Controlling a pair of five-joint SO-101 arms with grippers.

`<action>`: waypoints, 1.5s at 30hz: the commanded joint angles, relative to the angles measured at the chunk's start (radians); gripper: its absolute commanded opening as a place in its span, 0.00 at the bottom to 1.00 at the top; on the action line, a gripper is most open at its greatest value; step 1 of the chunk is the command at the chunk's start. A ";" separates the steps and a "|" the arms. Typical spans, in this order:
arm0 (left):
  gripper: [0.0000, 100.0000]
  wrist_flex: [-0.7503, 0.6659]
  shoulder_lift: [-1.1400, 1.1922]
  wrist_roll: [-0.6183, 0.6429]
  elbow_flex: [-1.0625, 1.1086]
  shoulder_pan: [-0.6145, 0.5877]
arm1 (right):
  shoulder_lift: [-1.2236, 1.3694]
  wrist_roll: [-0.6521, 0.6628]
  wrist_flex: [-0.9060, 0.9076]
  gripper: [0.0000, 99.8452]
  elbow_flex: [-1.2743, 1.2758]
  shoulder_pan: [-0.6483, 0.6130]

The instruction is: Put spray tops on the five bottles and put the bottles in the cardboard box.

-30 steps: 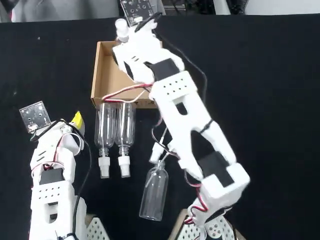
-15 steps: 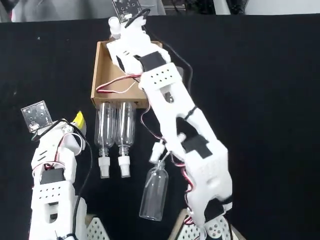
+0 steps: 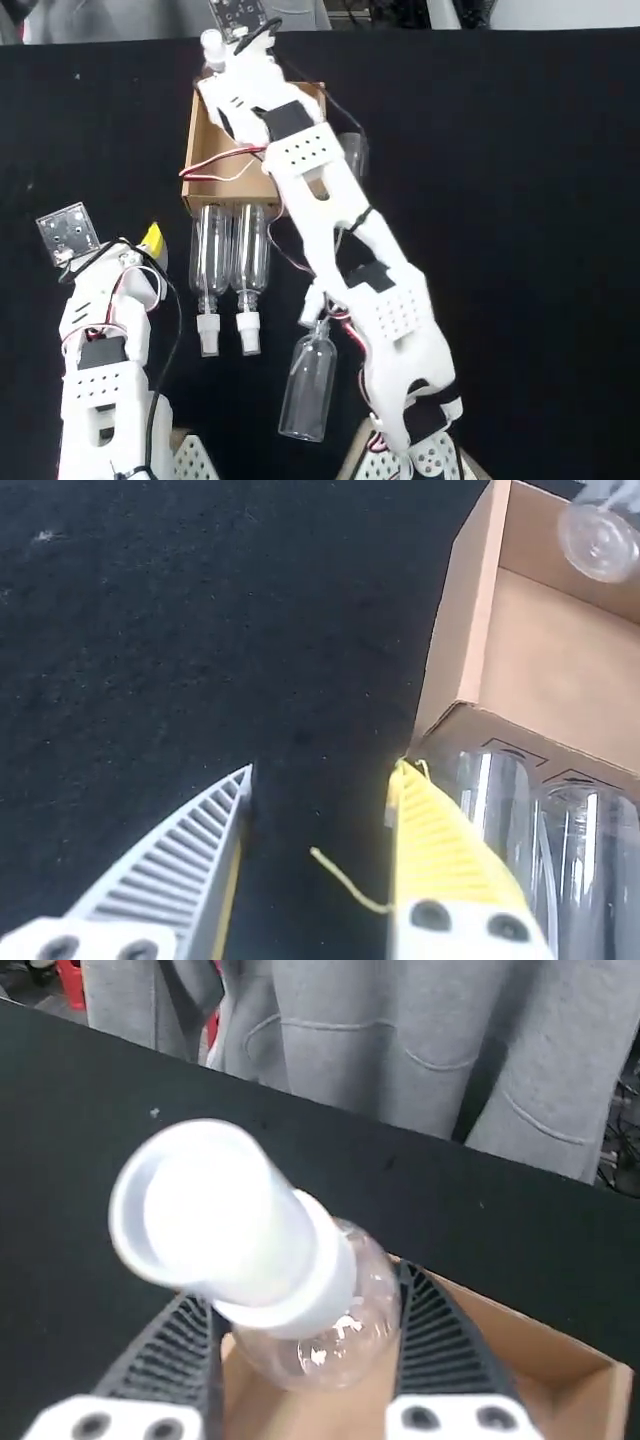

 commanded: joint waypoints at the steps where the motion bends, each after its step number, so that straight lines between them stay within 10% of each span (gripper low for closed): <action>1: 0.21 0.002 -0.012 0.000 -0.012 -0.012 | 0.010 -0.006 -0.017 0.08 -0.116 -0.029; 34: 0.21 0.006 -0.012 0.000 -0.010 -0.012 | 0.585 -0.006 0.049 0.08 -0.786 -0.032; 45: 0.21 0.006 -0.012 0.000 -0.010 -0.012 | 0.590 -0.006 0.117 0.25 -0.789 -0.048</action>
